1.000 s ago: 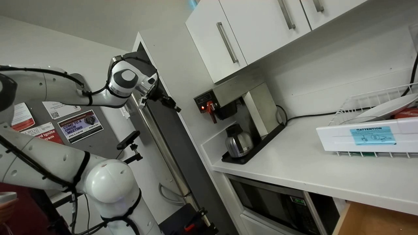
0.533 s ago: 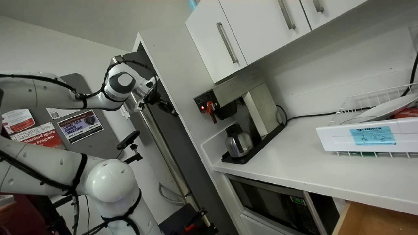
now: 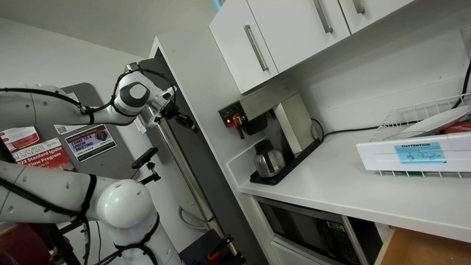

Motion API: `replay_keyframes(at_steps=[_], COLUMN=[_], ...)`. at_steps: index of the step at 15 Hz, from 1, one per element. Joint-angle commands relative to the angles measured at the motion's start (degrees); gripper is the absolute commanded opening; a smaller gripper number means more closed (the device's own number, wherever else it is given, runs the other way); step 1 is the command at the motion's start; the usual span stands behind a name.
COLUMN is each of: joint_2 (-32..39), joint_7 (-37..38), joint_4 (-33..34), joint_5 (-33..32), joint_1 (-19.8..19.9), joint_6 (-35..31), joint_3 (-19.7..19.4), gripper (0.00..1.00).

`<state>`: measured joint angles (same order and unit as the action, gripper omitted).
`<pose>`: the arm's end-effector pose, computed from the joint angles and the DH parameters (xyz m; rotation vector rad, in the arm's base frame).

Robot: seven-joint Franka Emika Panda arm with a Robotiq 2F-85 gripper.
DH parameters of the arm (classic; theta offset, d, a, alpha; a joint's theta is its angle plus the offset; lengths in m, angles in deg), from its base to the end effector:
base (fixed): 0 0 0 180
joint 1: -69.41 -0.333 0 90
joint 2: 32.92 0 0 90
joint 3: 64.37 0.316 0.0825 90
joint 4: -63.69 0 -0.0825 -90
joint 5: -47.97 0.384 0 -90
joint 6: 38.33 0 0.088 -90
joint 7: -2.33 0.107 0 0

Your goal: Turn on the coffee maker

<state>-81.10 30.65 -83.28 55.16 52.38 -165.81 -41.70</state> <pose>0.2570 0.2472 0.5520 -2.9622 -0.1336 -0.7350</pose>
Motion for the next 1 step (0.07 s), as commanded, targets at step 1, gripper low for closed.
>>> replay_keyframes(at_steps=[1], joint_2=[-2.3], joint_7=[-2.3], joint_4=[-1.6], joint_5=[1.6], joint_1=[-0.1], joint_6=[-1.0], joint_3=[-0.5], gripper=[0.00])
